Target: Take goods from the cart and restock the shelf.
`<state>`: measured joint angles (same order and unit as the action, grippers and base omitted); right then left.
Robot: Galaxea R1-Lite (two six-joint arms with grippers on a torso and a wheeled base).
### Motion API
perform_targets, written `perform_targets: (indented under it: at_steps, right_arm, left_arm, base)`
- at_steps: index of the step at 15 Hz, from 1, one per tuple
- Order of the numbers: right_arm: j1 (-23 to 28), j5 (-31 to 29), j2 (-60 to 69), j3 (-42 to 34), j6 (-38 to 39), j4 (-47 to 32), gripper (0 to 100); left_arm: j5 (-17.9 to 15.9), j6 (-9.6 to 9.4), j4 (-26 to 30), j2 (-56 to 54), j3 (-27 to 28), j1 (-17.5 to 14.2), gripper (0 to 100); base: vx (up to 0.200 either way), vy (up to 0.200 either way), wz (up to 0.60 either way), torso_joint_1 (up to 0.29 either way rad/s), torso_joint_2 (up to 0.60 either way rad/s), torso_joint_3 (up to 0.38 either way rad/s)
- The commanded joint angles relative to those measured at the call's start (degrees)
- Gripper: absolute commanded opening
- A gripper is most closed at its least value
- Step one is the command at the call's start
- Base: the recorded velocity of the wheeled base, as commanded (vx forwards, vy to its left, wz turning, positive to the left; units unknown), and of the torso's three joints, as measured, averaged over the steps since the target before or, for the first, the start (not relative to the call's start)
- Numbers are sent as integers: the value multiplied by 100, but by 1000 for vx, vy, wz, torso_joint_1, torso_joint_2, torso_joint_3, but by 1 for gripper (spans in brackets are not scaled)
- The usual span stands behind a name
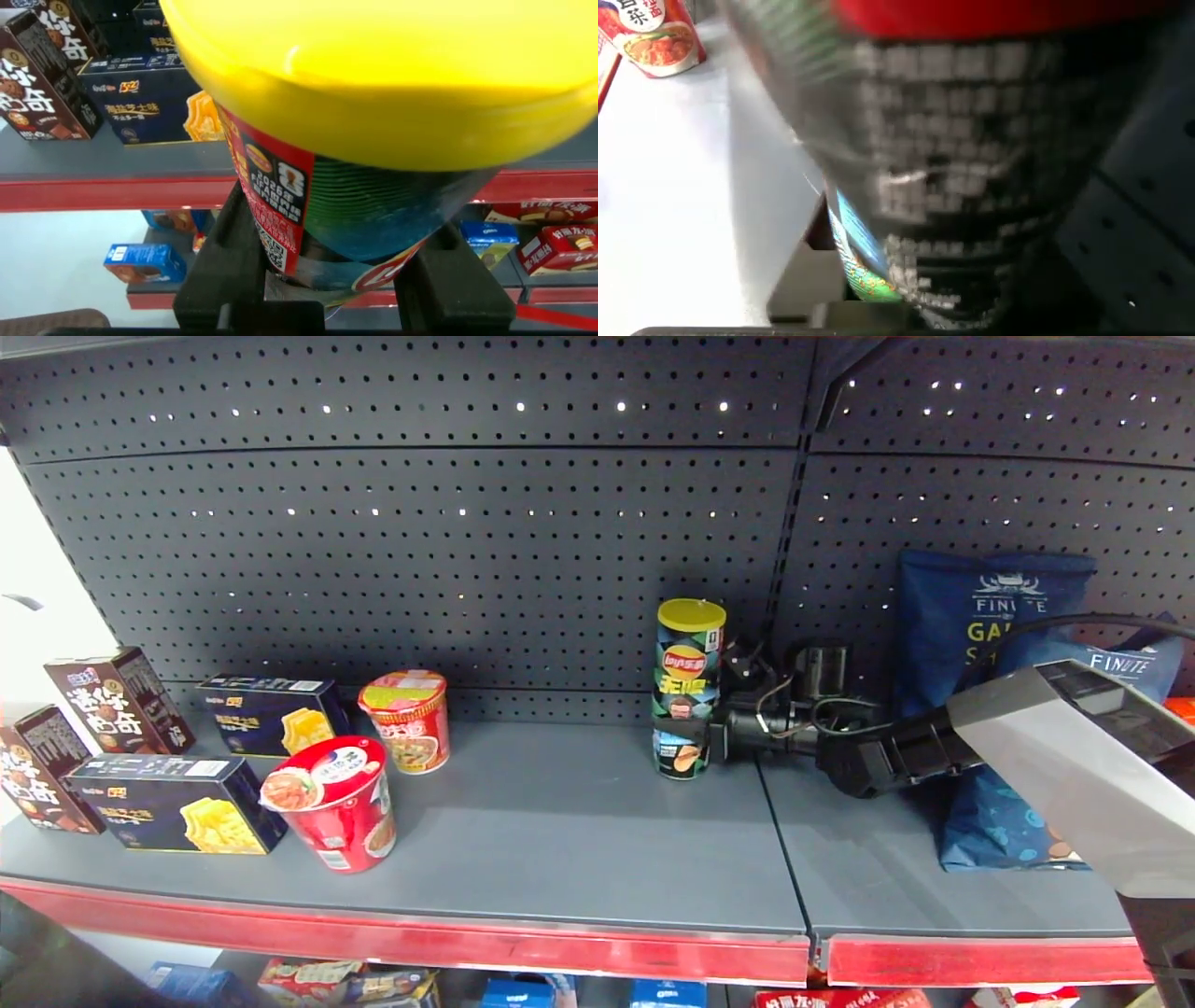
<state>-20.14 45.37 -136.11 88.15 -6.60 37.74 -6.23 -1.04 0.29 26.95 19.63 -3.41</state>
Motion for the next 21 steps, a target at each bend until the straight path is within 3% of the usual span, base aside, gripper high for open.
perform_targets:
  at_steps: [1, 5, 10, 16, 21]
  right_arm:
    - [-8, -11, 102, -26, 0, -12, 0]
    - [-131, -125, 1078, -1028, -8, 49, 0]
    - [-324, -530, 2299, -2803, 53, 735, 0]
    - [-561, -705, 2994, -5115, 185, 2431, 0]
    - [-693, -820, 3002, -5625, 352, 3020, 0]
  left_arm:
    - [-1, -2, 6, -76, -3, -1, 0]
    - [8, -2, 586, -516, -12, -1, 0]
    - [25, 7, 648, -762, -12, -1, 0]
    - [16, 7, 656, -894, -108, -1, 0]
    - [60, 7, 656, -1034, -161, -1, 0]
  base:
    - [0, 0, 0, 0, 0, 0]
    - [0, 0, 0, 0, 0, 0]
    - [0, 0, 0, 0, 0, 0]
    - [0, 0, 0, 0, 0, 0]
    - [0, 0, 0, 0, 0, 0]
